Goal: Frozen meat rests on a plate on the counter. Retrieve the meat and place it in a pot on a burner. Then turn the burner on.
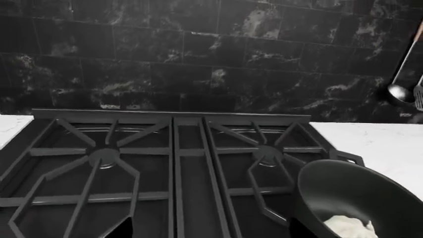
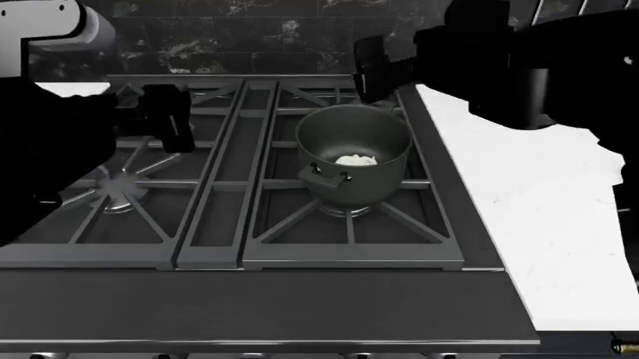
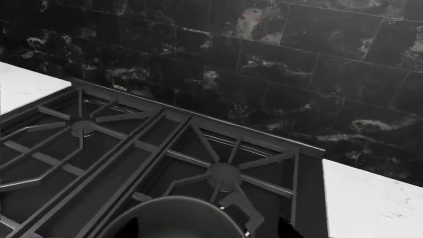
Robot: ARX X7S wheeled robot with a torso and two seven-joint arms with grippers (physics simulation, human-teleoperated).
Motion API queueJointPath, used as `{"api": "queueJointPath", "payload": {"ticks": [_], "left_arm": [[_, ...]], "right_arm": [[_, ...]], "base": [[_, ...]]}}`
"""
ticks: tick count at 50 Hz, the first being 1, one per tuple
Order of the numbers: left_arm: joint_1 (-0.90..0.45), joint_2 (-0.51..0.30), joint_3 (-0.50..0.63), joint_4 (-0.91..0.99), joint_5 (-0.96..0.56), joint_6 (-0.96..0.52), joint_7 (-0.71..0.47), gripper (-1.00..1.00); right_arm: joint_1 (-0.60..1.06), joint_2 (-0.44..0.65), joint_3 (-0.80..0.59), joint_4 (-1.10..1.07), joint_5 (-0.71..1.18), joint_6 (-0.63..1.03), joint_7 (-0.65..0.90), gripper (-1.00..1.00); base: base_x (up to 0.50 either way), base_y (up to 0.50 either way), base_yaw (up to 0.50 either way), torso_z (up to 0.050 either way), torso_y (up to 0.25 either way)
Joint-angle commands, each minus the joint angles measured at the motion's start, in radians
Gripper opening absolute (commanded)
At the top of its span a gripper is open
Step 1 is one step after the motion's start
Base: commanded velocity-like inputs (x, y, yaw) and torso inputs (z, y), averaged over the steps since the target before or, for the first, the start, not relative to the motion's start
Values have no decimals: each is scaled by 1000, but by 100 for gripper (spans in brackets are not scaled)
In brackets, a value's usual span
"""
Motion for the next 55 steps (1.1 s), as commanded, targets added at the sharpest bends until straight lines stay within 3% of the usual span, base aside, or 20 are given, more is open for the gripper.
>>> {"api": "queueJointPath", "payload": {"ticks": [1, 34, 44, 48, 55], "left_arm": [[-20, -5, 5, 23, -45, -7, -42, 100], [-48, -7, 32, 31, -74, -9, -76, 100], [-33, -17, 25, 49, -46, 4, -75, 100], [1, -28, 7, 88, -21, 24, -71, 100], [236, -57, -89, 259, 108, 131, -21, 100]], "right_arm": [[-32, 46, 61, -89, 12, -44, 115, 100], [-46, 73, 48, -114, -33, -83, 108, 100], [-69, 89, 59, -167, -36, -105, 135, 100], [-123, 112, 88, -252, -20, -134, 191, 100], [-238, 169, 170, -409, 32, -204, 298, 100]], "base": [[-23, 0, 0, 0, 0], [-475, 0, 0, 0, 0], [0, 0, 0, 0, 0], [0, 0, 0, 0, 0], [0, 0, 0, 0, 0]]}}
